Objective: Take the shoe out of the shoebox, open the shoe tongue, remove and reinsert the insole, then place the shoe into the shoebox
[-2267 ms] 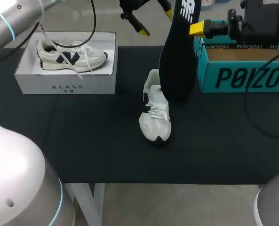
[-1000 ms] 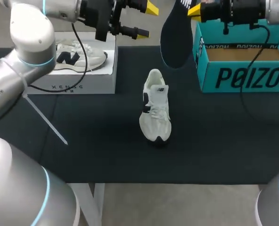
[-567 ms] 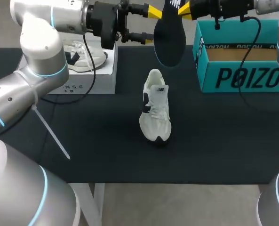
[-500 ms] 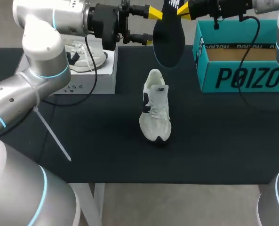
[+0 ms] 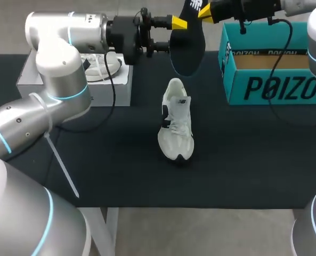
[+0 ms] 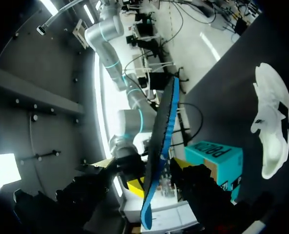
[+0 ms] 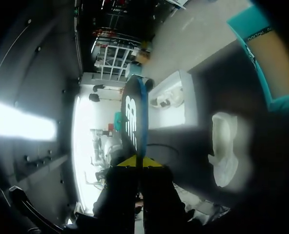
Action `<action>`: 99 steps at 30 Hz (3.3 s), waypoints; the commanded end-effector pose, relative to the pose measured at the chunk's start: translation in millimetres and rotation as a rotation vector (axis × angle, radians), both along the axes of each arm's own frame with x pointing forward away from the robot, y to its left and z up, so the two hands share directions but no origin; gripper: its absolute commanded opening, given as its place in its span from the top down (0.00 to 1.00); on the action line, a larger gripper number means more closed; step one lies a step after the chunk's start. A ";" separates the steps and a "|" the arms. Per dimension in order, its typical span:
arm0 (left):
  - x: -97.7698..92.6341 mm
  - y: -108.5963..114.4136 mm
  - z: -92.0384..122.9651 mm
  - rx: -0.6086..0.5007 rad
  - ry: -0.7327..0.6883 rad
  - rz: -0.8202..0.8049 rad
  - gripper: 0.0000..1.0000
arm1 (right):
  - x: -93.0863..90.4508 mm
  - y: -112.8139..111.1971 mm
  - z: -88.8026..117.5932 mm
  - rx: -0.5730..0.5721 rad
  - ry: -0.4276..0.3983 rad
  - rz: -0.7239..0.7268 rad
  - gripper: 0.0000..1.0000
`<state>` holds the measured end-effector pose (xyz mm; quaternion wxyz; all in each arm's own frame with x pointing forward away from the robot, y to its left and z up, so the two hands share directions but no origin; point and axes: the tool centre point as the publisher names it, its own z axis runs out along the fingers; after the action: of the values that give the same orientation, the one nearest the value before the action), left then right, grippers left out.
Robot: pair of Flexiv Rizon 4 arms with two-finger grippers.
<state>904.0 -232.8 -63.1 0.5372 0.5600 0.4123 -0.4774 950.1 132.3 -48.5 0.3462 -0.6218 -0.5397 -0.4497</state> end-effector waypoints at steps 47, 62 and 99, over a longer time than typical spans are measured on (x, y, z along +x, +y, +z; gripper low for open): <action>34.1 -6.4 -21.3 0.019 0.322 -0.019 1.00 | -59.6 -35.3 10.5 0.094 -0.073 -0.072 0.00; 44.4 -4.4 -23.0 0.032 0.457 -0.122 1.00 | -61.3 -41.3 -1.6 0.065 -0.051 -0.072 0.00; 48.6 -12.1 -8.9 0.104 1.179 -0.134 1.00 | -64.6 -37.3 -10.2 0.082 -0.030 -0.067 0.00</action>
<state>958.7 -246.8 -73.9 0.1518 0.2555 0.6180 -0.7278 885.8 93.7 -57.1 0.3478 -0.6177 -0.5056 -0.4918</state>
